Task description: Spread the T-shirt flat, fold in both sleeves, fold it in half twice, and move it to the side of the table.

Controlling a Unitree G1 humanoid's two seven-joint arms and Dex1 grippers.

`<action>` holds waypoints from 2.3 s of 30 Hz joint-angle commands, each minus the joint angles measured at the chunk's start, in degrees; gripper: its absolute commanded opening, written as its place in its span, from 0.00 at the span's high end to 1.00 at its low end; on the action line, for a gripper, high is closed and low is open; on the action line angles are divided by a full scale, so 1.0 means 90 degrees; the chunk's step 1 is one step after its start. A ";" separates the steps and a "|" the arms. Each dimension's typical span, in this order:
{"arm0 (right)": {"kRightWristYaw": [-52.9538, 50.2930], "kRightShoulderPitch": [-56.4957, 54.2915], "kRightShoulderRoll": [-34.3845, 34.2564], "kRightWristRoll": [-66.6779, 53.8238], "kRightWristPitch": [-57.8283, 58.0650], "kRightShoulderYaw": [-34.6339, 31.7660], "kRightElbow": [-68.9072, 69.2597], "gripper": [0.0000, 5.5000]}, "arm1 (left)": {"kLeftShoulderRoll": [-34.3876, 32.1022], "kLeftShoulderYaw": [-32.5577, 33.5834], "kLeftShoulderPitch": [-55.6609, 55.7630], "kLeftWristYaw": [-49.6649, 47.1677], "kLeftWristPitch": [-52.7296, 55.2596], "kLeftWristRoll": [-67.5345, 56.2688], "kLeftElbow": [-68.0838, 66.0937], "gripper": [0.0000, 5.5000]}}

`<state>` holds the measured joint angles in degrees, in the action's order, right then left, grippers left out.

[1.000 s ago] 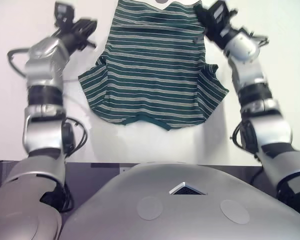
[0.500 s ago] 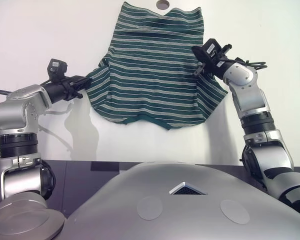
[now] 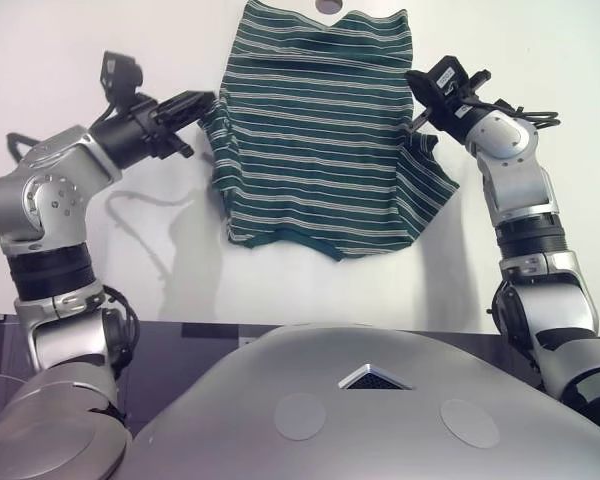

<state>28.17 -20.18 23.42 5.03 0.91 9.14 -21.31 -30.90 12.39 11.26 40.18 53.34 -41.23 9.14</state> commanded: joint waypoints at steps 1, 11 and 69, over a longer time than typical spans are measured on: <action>0.0036 -0.0233 0.0140 0.0055 -0.0045 -0.0107 -0.0137 1.00 | 0.0493 -0.1252 0.0252 -0.0353 0.0057 0.0500 0.0032 1.00; 0.0732 0.1259 0.0809 -0.1943 0.2784 -0.2036 0.1413 0.84 | 0.0664 -0.2672 -0.0366 -0.0651 -0.0591 0.1856 -0.0214 0.85; 0.1378 0.3131 0.2560 0.1403 -0.4820 0.0453 0.1814 0.62 | -0.2541 -0.3247 -0.1730 0.1976 -0.6318 0.5197 0.0281 0.50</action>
<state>43.97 7.84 48.74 13.81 -39.70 12.18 -3.26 -55.56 -14.40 -5.26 59.29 -1.31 1.96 13.65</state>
